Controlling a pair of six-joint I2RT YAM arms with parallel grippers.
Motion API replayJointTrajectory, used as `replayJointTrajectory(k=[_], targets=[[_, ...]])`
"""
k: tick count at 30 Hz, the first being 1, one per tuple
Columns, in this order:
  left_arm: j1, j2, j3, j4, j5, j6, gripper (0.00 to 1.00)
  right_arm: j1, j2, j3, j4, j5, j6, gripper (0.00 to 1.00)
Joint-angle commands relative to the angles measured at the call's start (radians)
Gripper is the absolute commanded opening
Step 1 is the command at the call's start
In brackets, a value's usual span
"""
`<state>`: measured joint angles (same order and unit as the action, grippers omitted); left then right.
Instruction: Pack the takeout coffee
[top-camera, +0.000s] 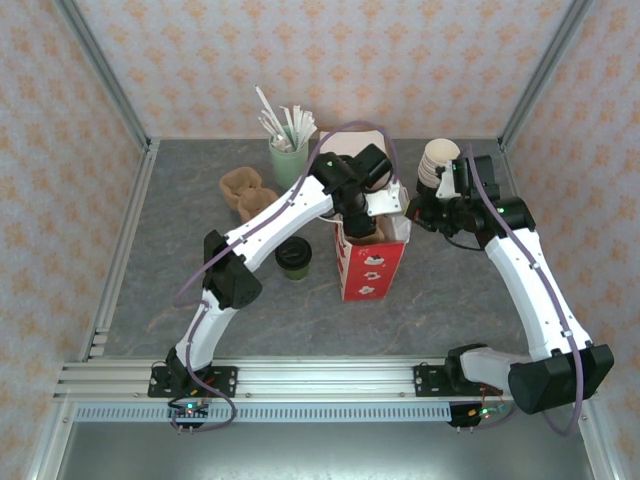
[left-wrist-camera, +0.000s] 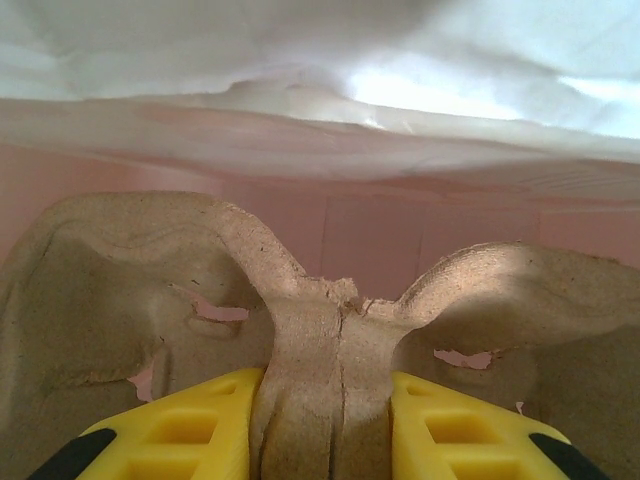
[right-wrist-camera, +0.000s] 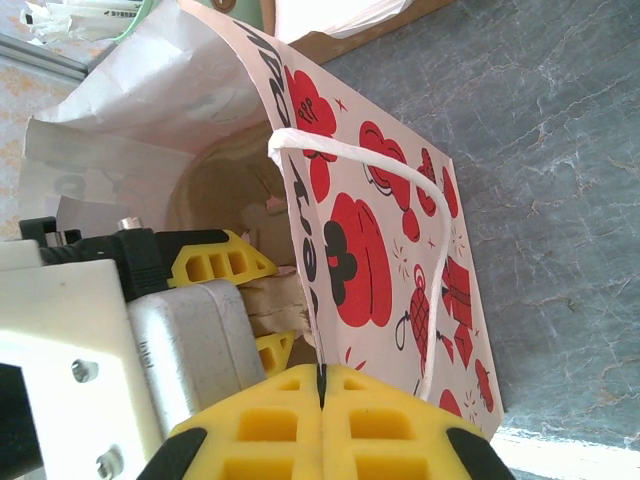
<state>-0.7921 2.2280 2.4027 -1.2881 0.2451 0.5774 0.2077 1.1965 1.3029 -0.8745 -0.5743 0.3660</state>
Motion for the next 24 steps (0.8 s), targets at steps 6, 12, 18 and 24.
replayJointTrajectory(k=[6, 12, 18, 24], targets=[[-0.026, 0.043, -0.047, -0.046, -0.036, 0.024, 0.31, 0.021, -0.035, 0.017, 0.078, -0.035, 0.001, 0.00], [-0.026, 0.056, -0.051, -0.031, -0.025, 0.021, 0.31, 0.033, -0.035, 0.010, 0.079, -0.027, 0.003, 0.00], [-0.026, 0.064, -0.078, -0.013, -0.009, 0.028, 0.31, 0.045, -0.032, 0.009, 0.080, -0.015, 0.001, 0.00], [-0.027, 0.056, -0.122, 0.028, 0.008, 0.026, 0.31, 0.051, -0.028, 0.012, 0.079, -0.005, 0.001, 0.00]])
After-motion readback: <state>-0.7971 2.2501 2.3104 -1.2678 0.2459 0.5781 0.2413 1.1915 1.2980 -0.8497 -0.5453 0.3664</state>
